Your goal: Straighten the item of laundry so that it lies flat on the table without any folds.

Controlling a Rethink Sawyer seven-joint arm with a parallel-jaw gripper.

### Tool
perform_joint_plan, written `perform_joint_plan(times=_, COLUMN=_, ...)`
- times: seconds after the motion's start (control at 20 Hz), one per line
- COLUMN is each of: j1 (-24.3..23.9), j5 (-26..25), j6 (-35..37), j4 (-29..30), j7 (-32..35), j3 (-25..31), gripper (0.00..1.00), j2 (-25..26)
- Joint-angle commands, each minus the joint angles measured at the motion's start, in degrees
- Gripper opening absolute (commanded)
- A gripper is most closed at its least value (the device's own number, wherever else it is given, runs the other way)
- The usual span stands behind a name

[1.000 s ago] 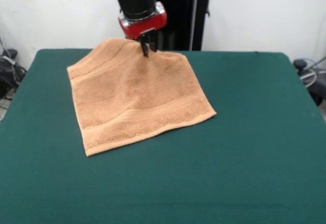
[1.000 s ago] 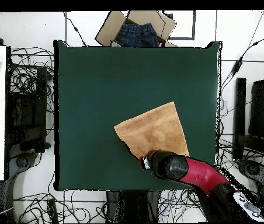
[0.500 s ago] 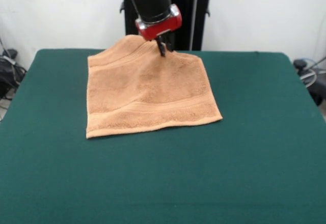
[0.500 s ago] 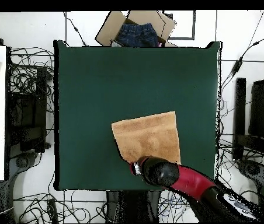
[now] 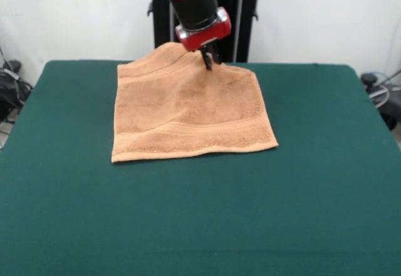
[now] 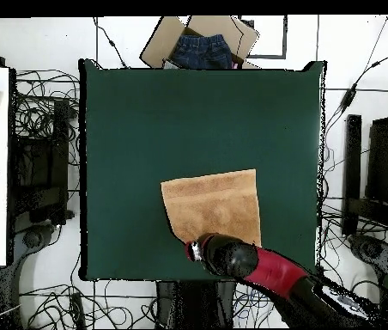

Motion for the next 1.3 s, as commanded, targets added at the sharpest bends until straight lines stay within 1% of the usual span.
perform_joint_plan(times=0.05, j1=0.63, j5=1.89, j6=-6.39, j4=1.39, j7=14.25, j3=2.61, gripper=1.0, j2=2.1)
perform_joint_plan(times=0.3, j1=-0.65, j5=1.04, j6=-9.55, j4=1.93, j7=14.04, j3=3.53, gripper=1.0, j2=2.5)
perform_joint_plan(times=0.5, j1=-0.68, j5=0.91, j6=-10.69, j4=2.0, j7=13.83, j3=3.48, gripper=1.0, j2=2.57)
perform_joint_plan(times=0.55, j1=0.17, j5=0.9, j6=-10.32, j4=1.6, j7=13.63, j3=2.8, gripper=1.0, j2=2.09)
perform_joint_plan(times=0.65, j1=0.26, j5=0.51, j6=-11.56, j4=1.59, j7=13.56, j3=2.61, gripper=1.0, j2=1.17)
perform_joint_plan(times=0.8, j1=-0.56, j5=-0.22, j6=-10.32, j4=-0.85, j7=11.25, j3=2.26, gripper=1.0, j2=2.57)
perform_joint_plan(times=0.95, j1=-1.6, j5=-1.3, j6=-12.69, j4=-1.75, j7=10.9, j3=1.89, gripper=1.0, j2=4.24)
perform_joint_plan(times=1.05, j1=-1.44, j5=-1.55, j6=-15.25, j4=-1.09, j7=12.23, j3=1.03, gripper=1.0, j2=3.84)
perform_joint_plan(times=1.1, j1=-0.68, j5=-1.47, j6=-17.0, j4=-0.13, j7=13.51, j3=0.04, gripper=1.0, j2=2.17)
perform_joint_plan(times=1.15, j1=0.86, j5=-1.37, j6=-17.86, j4=0.75, j7=14.41, j3=-1.61, gripper=1.0, j2=-0.84)
perform_joint_plan(times=1.2, j1=2.53, j5=-0.84, j6=-16.64, j4=1.05, j7=14.58, j3=-3.43, gripper=1.0, j2=-4.71)
perform_joint_plan(times=1.3, j1=5.28, j5=0.65, j6=-8.51, j4=-1.22, j7=12.2, j3=-6.5, gripper=1.0, j2=-10.11)
